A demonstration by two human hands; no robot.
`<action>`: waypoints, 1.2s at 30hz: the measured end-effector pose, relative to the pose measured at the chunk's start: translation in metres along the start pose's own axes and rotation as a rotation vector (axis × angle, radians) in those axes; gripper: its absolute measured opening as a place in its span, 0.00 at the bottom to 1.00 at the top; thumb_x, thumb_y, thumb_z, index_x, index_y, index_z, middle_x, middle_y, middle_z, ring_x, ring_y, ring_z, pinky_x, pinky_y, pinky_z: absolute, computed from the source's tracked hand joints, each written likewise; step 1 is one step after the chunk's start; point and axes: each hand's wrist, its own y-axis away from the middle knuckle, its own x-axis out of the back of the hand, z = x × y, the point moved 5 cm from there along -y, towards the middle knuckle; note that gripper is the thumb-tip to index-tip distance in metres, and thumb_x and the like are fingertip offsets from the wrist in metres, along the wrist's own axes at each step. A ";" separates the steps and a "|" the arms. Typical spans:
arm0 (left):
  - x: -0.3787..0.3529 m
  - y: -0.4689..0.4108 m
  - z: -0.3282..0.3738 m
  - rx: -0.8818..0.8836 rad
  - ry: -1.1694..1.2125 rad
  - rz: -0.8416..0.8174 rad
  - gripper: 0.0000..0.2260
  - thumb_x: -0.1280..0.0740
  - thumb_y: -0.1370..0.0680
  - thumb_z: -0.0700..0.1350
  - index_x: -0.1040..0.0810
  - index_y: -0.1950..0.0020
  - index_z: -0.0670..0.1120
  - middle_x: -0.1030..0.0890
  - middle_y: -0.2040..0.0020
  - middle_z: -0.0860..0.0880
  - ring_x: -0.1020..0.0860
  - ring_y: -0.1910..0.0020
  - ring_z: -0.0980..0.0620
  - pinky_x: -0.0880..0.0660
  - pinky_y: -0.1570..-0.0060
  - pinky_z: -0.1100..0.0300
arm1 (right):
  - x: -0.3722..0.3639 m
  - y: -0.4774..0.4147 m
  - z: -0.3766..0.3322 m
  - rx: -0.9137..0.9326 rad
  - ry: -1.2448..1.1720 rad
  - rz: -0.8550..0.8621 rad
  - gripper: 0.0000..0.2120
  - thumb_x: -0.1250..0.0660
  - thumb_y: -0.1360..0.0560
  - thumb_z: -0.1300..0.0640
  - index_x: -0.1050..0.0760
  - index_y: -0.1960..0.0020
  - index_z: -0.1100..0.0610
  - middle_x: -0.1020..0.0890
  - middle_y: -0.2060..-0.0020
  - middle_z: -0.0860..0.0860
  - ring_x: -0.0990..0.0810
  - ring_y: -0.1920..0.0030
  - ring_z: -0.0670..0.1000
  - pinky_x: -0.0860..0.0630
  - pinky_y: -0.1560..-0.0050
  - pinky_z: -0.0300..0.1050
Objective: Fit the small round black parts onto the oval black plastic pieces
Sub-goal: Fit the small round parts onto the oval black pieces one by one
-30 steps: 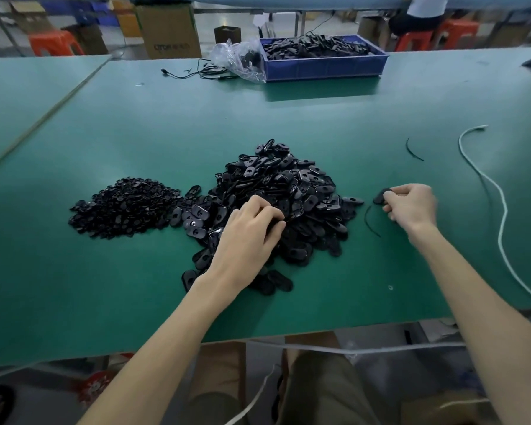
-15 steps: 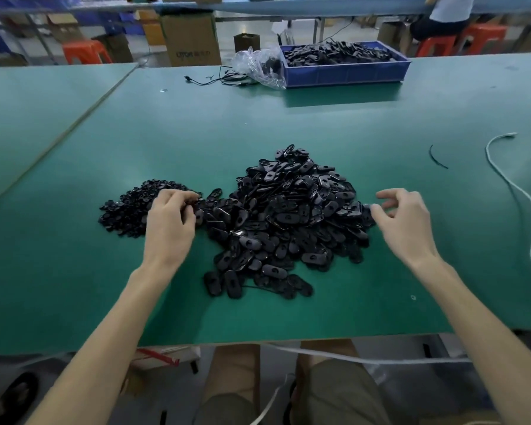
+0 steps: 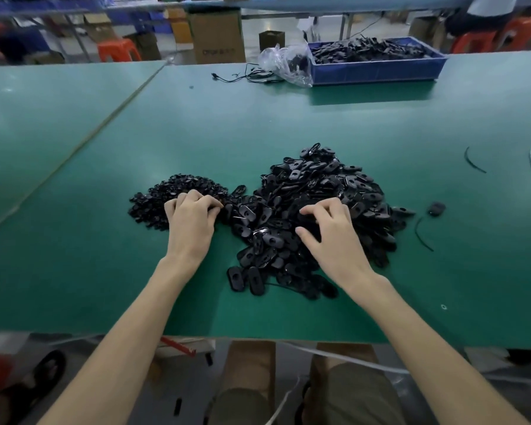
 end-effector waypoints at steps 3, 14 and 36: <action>0.002 0.002 -0.001 0.000 0.029 0.053 0.05 0.30 0.18 0.44 0.13 0.47 0.49 0.20 0.53 0.51 0.25 0.49 0.49 0.46 0.43 0.58 | -0.006 -0.004 0.001 -0.017 -0.022 0.042 0.16 0.29 0.18 0.54 0.23 0.33 0.58 0.28 0.39 0.52 0.30 0.37 0.53 0.29 0.33 0.44; 0.003 0.001 0.003 0.098 0.177 0.109 0.06 0.29 0.18 0.44 0.14 0.47 0.53 0.20 0.53 0.57 0.22 0.50 0.53 0.43 0.43 0.56 | -0.015 -0.028 0.006 -0.087 -0.020 0.103 0.14 0.30 0.18 0.51 0.22 0.35 0.55 0.29 0.43 0.48 0.28 0.39 0.50 0.24 0.38 0.49; 0.002 0.001 0.014 0.203 0.580 0.114 0.05 0.28 0.20 0.40 0.16 0.44 0.48 0.16 0.53 0.55 0.19 0.58 0.62 0.27 0.59 0.74 | -0.007 -0.025 0.012 -0.085 -0.348 0.233 0.04 0.34 0.16 0.59 0.20 0.45 0.54 0.19 0.49 0.47 0.21 0.46 0.48 0.22 0.42 0.47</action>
